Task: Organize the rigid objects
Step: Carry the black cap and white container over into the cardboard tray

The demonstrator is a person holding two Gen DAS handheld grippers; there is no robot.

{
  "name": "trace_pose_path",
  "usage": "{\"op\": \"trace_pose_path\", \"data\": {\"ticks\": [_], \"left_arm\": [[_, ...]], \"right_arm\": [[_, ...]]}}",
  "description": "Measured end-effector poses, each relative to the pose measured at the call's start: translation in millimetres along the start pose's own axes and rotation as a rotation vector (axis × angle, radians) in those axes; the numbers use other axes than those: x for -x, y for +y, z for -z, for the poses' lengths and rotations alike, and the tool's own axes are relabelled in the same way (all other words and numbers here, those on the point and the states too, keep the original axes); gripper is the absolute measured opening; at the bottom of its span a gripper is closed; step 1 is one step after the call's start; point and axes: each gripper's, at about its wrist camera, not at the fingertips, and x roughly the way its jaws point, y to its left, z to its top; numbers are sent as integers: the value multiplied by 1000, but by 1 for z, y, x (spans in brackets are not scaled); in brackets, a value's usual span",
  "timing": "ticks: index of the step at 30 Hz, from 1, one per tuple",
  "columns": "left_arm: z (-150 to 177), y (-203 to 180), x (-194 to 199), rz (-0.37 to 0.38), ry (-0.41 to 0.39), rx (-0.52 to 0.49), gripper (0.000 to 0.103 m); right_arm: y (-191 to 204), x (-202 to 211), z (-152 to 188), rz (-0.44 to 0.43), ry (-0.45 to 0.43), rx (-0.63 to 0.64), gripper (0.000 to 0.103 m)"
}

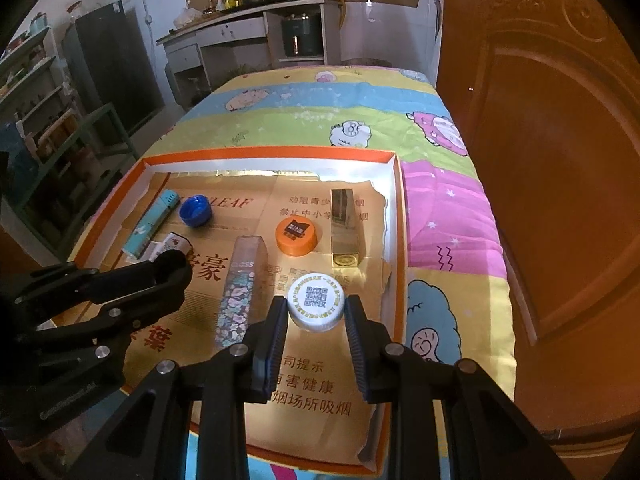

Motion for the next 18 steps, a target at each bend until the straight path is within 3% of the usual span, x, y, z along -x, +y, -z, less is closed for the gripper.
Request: {"op": "trace_pose_path", "data": {"ticks": [18], "left_arm": [[1, 0, -21, -4, 40, -9, 29]], "right_arm": [[1, -14, 3, 6, 34, 4, 30]]}}
